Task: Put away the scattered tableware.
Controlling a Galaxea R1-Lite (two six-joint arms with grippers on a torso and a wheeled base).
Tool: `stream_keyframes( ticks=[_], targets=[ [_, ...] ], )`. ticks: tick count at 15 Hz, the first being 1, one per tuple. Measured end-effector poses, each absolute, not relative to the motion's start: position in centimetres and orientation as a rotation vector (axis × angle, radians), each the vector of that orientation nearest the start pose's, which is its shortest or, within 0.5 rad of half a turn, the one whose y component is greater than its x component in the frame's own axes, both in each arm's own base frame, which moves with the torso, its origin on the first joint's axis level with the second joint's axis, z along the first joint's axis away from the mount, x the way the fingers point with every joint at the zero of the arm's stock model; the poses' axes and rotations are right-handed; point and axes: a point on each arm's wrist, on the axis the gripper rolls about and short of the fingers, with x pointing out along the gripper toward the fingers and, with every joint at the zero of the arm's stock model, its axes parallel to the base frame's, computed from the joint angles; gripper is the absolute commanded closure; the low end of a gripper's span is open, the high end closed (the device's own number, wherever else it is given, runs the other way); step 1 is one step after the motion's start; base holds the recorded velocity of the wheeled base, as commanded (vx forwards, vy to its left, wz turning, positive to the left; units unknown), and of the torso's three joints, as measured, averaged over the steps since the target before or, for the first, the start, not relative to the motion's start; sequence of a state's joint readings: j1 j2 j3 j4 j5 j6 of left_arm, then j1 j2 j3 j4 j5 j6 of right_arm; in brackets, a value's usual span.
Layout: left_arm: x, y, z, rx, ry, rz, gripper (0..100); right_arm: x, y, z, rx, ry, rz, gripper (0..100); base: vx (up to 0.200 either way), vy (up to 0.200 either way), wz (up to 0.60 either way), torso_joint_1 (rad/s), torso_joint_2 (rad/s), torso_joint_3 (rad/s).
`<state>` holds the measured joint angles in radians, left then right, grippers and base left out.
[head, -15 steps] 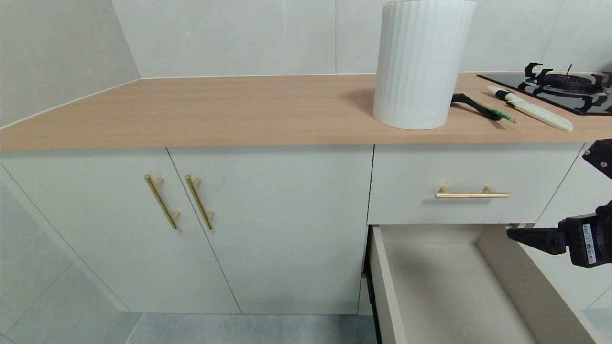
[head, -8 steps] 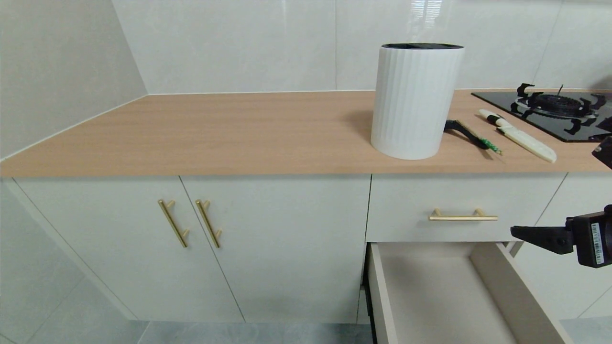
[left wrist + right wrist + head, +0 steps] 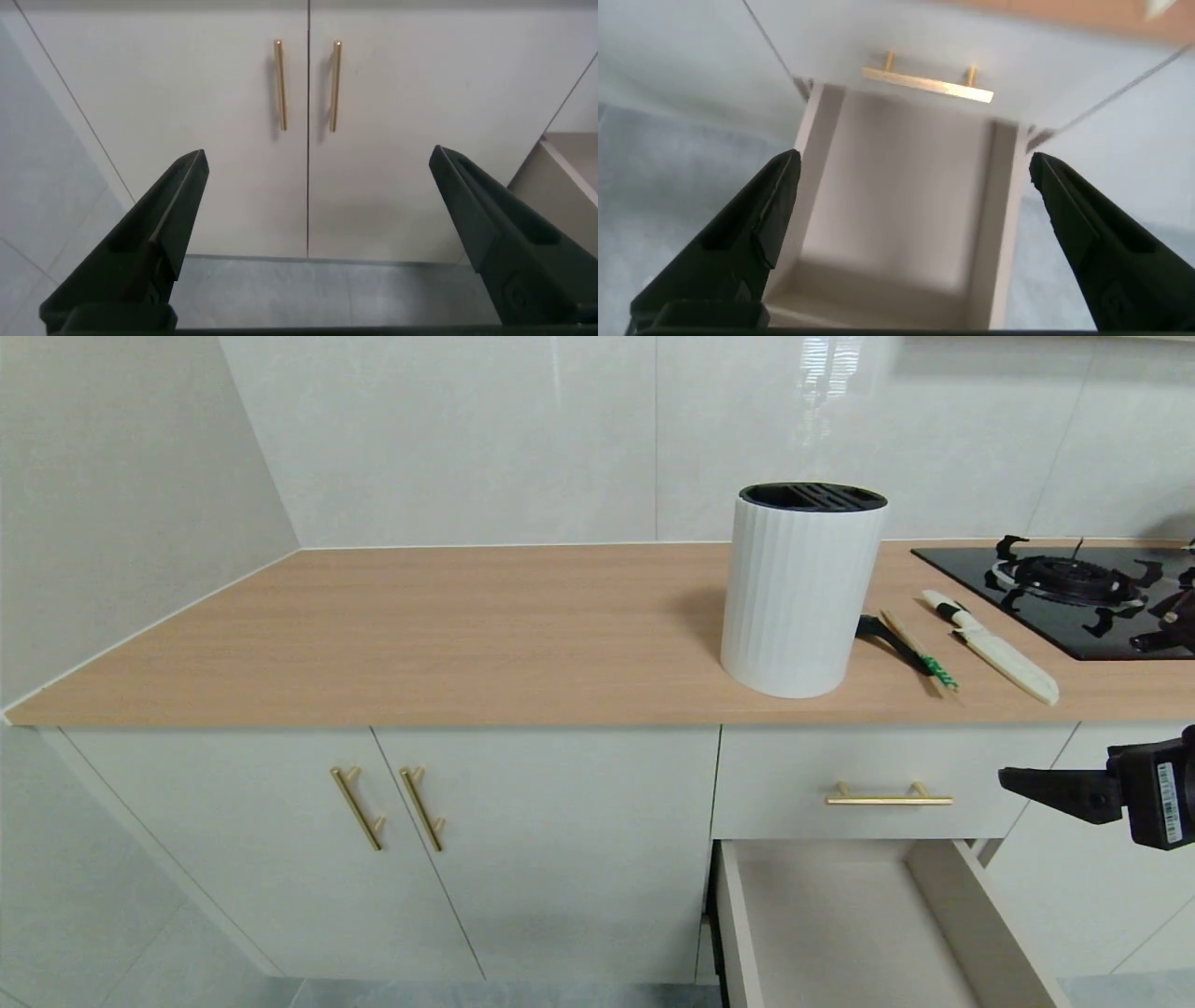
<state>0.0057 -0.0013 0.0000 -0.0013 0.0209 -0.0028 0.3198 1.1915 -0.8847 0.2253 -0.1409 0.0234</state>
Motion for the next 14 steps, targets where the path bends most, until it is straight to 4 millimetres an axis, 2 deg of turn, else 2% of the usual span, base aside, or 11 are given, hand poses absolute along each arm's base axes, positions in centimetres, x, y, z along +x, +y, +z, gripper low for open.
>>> stream_keyframes(
  ticks=[3, 4, 6, 8, 11, 14],
  targets=[
    [-2.3, 0.0, 7.6, -0.003, -0.003, 0.026, 0, 17.5, 5.2, 27.6, -0.097, 0.471, 0.126, 0, 0.0, 0.0, 0.0, 0.0, 0.0, 0.0],
    [-2.3, 0.0, 7.6, -0.003, -0.003, 0.027, 0, 18.5, 5.3, 28.6, -0.096, 0.473, 0.108, 0, 0.0, 0.0, 0.0, 0.0, 0.0, 0.0],
    [-2.3, 0.0, 7.6, -0.003, -0.002, 0.027, 0, 21.7, 5.6, 30.1, -0.079, 0.497, 0.059, 0, 0.0, 0.0, 0.0, 0.0, 0.0, 0.0],
    [-2.3, 0.0, 7.6, -0.003, -0.003, 0.027, 0, 25.1, 5.7, 29.5, -0.064, 0.548, 0.014, 0, 0.0, 0.0, 0.0, 0.0, 0.0, 0.0],
    [-2.3, 0.0, 7.6, -0.002, -0.003, 0.027, 0, 30.1, 5.2, 27.1, -0.051, 0.631, -0.046, 0, 0.0, 0.0, 0.0, 0.0, 0.0, 0.0],
    [-2.3, 0.0, 7.6, -0.003, -0.003, 0.027, 0, 33.3, 4.4, 25.3, -0.018, 0.675, -0.093, 0, 0.0, 0.0, 0.0, 0.0, 0.0, 0.0]
  ],
)
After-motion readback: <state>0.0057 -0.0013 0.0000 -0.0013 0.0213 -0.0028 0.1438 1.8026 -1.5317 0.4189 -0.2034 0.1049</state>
